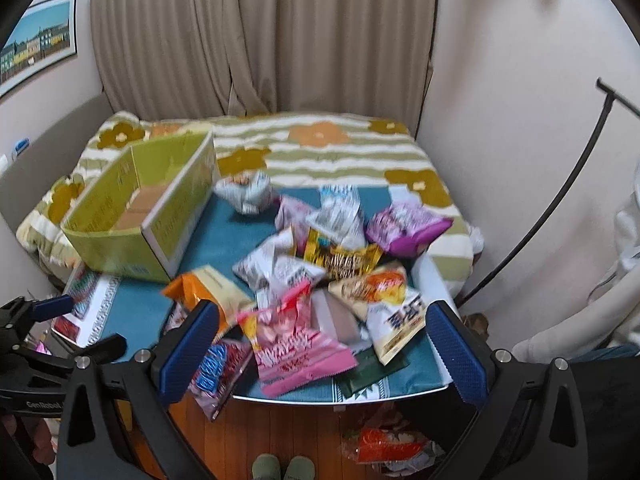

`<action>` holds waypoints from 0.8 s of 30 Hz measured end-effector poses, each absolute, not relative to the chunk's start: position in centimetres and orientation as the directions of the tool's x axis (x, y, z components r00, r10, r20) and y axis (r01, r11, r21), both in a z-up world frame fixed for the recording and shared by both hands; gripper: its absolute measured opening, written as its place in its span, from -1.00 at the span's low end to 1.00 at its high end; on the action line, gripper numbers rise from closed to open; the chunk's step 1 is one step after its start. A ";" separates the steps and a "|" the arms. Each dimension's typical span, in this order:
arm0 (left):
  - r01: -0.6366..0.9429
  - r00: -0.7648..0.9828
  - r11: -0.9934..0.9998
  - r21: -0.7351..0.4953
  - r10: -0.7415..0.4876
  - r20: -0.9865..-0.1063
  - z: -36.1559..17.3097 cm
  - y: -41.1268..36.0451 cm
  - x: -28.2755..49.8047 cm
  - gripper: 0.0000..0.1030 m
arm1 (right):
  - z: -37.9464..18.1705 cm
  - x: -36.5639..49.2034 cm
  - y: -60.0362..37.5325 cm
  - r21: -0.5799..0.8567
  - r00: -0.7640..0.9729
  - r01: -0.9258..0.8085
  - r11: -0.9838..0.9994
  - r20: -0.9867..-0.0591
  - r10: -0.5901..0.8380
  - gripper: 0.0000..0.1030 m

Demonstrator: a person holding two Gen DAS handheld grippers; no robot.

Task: Organize snacks
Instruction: 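Grasp the white cartoon-printed snack bag with the left gripper while the right grasps the pink bag, then carry both held bags over the cardboard box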

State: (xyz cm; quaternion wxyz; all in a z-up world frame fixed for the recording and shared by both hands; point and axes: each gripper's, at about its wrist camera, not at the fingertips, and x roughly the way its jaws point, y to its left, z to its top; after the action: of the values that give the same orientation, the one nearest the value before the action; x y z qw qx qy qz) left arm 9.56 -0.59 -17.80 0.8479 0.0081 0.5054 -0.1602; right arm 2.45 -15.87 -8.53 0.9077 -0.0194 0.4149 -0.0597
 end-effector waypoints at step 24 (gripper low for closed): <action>0.351 0.194 0.886 -0.302 -0.384 -0.902 -28.6 -3.9 14.8 0.93 | -21.4 8.2 -15.3 -0.114 0.506 -0.180 0.977 -0.863 -0.008 0.99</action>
State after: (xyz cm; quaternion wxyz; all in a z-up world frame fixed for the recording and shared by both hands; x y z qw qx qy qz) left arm 14.85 -3.91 -28.63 0.7726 -0.0143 0.5885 -0.2379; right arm 8.23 -15.27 -21.39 0.8624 -0.0951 0.4947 0.0501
